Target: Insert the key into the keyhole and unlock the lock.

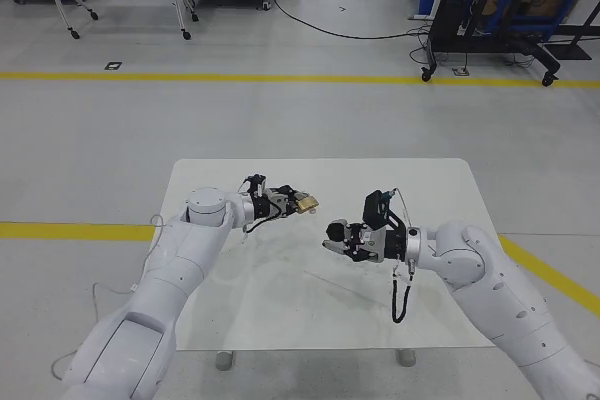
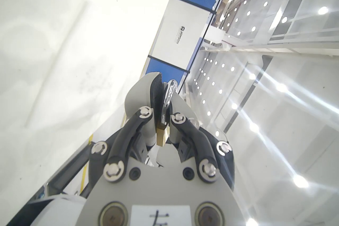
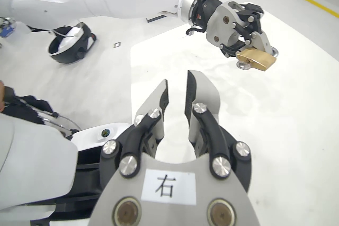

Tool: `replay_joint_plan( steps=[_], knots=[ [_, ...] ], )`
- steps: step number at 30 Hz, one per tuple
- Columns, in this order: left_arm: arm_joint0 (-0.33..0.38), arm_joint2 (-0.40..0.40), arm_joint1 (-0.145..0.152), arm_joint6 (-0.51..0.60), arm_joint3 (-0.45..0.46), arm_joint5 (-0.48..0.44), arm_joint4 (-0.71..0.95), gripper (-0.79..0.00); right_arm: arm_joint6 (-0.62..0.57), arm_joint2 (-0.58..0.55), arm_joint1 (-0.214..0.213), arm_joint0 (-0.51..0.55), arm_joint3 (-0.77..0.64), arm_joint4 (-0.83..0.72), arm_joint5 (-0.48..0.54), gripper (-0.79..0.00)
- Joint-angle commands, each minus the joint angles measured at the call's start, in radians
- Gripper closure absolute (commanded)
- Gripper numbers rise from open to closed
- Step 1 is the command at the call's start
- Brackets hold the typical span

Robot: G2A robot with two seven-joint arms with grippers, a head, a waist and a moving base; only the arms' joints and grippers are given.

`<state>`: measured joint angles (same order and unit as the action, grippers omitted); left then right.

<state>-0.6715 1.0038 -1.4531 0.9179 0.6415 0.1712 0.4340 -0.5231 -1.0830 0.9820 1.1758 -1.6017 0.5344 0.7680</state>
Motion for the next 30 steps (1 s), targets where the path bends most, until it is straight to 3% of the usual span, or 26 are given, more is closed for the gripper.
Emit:
replay_joint_plan(
  steps=[1, 10, 14, 17, 21, 26, 30],
  knots=[
    [-0.009, -0.003, 0.001, -0.016, 0.018, -0.003, -0.015, 0.0, -0.001, 0.002, 0.0, -0.004, 0.009, -0.016, 0.015, -0.785],
    [-0.036, 0.005, 0.009, -0.076, 0.069, -0.011, -0.047, 0.0, 0.0, 0.0, 0.0, -0.005, 0.009, -0.006, 0.007, -0.785],
    [-0.062, -0.004, 0.009, -0.125, 0.109, -0.029, -0.076, 0.0, 0.147, 0.009, 0.012, -0.006, 0.019, 0.233, -0.123, -0.785],
    [-0.08, -0.01, 0.008, -0.144, 0.133, -0.021, -0.086, 0.0, 0.296, 0.07, 0.03, -0.003, 0.04, 0.431, -0.205, -0.785],
    [-0.089, -0.008, 0.009, -0.154, 0.148, 0.0, -0.086, 0.0, 0.408, 0.152, 0.051, -0.023, 0.07, 0.657, -0.314, -0.785],
    [-0.093, -0.004, 0.01, -0.16, 0.157, 0.018, -0.087, 0.0, 0.442, 0.202, 0.068, -0.023, 0.065, 0.823, -0.446, -0.505],
    [-0.095, -0.004, 0.011, -0.163, 0.162, 0.022, -0.093, 0.0, 0.4, 0.233, 0.081, -0.029, 0.065, 0.904, -0.529, -0.372]
  ],
)
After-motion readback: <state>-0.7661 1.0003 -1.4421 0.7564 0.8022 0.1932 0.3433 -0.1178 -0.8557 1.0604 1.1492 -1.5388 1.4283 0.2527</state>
